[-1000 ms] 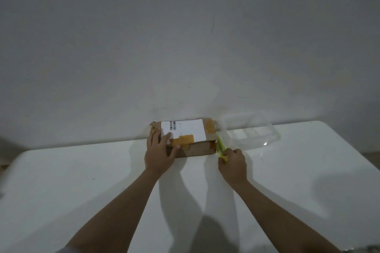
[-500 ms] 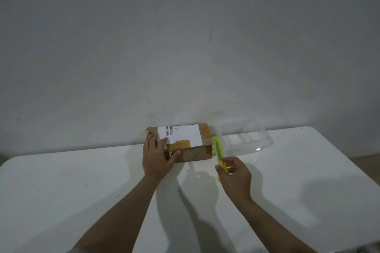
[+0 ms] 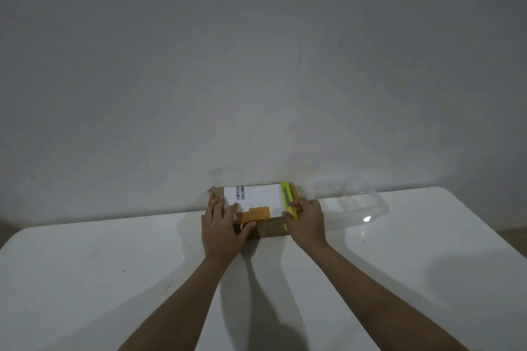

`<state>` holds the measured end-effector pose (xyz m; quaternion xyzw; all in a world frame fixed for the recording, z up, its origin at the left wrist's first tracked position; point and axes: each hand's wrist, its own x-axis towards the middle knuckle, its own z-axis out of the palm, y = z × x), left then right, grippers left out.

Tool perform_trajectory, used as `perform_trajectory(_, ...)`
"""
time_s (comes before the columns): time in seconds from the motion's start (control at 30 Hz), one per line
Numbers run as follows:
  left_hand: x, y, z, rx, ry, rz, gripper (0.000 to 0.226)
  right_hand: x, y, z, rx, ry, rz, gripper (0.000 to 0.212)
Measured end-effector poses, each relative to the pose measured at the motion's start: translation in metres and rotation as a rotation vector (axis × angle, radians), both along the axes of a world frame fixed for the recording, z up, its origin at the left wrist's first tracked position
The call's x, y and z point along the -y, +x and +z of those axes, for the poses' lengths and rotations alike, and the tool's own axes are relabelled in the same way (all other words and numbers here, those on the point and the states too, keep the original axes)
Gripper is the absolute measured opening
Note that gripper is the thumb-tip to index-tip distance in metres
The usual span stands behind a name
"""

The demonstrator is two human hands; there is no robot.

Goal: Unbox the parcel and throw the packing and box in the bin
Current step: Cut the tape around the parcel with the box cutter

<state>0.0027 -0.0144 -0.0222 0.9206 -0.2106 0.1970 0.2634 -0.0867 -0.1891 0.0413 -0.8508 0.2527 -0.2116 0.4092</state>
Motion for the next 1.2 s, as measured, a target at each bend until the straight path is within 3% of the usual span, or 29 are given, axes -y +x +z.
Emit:
perform_trajectory(0.2,-0.004,0.004,0.013,0.002,0.046,0.028,0.065,0.0,0.004,-0.007,0.034,-0.099,-0.048,0.022)
perform_trajectory(0.37,-0.001,0.0,0.008,-0.045,-0.033,0.007,0.062,0.002,0.009,-0.007,-0.027,-0.004,0.042,0.031)
perform_trajectory(0.63,0.0,-0.005,0.018,-0.354,-0.257,0.063,0.083,0.004,0.014,-0.011,-0.058,0.055,0.108,0.051)
perform_trajectory(0.93,-0.011,-0.026,0.034,-0.299,-0.314,0.09,0.085,-0.004,-0.005,0.0,0.015,0.039,0.125,0.052)
perform_trajectory(1.2,-0.04,-0.092,0.035,-0.313,-0.296,0.101,0.088,-0.029,-0.071,-0.003,0.047,0.068,0.153,0.06)
